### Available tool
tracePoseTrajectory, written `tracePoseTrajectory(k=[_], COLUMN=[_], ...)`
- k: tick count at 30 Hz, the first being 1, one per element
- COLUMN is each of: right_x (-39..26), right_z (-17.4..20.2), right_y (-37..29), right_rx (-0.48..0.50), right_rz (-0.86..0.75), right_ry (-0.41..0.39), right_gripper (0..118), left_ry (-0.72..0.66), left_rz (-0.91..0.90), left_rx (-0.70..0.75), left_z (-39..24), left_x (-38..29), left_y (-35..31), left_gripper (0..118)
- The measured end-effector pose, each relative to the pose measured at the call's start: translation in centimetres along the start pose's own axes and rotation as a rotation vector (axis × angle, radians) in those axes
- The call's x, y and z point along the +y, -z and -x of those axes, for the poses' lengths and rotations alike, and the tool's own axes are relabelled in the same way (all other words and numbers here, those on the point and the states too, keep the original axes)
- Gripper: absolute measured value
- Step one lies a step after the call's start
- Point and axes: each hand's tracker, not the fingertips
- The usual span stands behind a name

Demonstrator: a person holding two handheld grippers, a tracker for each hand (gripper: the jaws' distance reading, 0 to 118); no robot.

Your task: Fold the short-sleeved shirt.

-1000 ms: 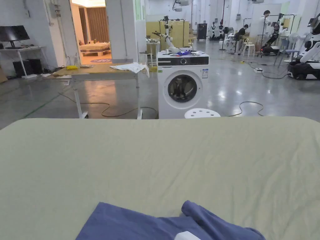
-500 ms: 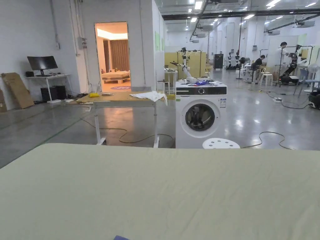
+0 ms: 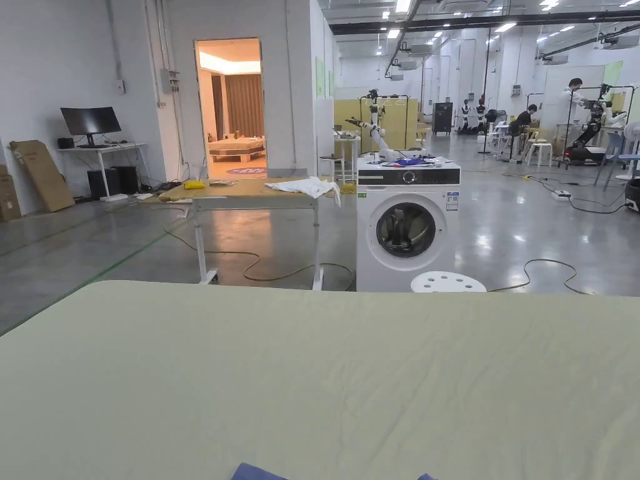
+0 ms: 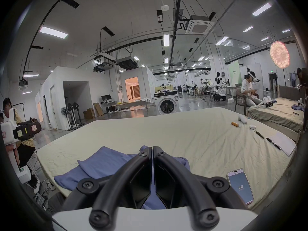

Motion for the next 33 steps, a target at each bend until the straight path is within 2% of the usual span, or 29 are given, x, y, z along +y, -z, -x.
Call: tracePoseTrajectory(k=[8,12,19,20,22,24,26,29,33], right_x=[-0.6,-1.1,-2.1,-2.3,-2.7,-3.0,-3.4,-3.9,-4.5], right_z=[-0.1,-0.6,-1.7,-1.9,-2.5,-3.0,-3.5,-4.1,-4.9], right_y=[0.0,0.5,0.9,0.9,1.1,1.2,1.2,1.1,1.1], right_rx=[-0.009,-0.018,-0.05,-0.058,-0.072,-0.086,-0.104,-0.135,-0.164], right_rz=[0.033,0.06,0.107,0.116,0.141,0.161,0.182,0.209,0.244], right_ry=[-0.02,-0.004,0.001,0.006,0.026,0.037,0.043,0.039,0.059], right_gripper=[1,1,1,1,1,1,1,1,1], left_ry=[0.004,0.008,-0.067,-0.064,-0.07,-0.072,-0.067,-0.14,-0.095], left_rz=[0.075,0.109,0.284,0.31,0.387,0.448,0.522,0.59,0.667], left_rx=[0.001,-0.024,-0.087,-0.091,-0.099,-0.104,-0.11,-0.064,-0.003], left_z=[1.1,1.9,5.0,5.4,6.2,6.8,7.4,8.5,8.5], left_x=[0.1,0.1,-0.8,-1.4,-2.8,-4.2,-5.9,-8.0,-10.2], left_y=[3.1,5.8,18.2,20.6,25.4,29.6,33.8,38.2,41.8], left_gripper=[0,0,1,7,34,51,52,52,53])
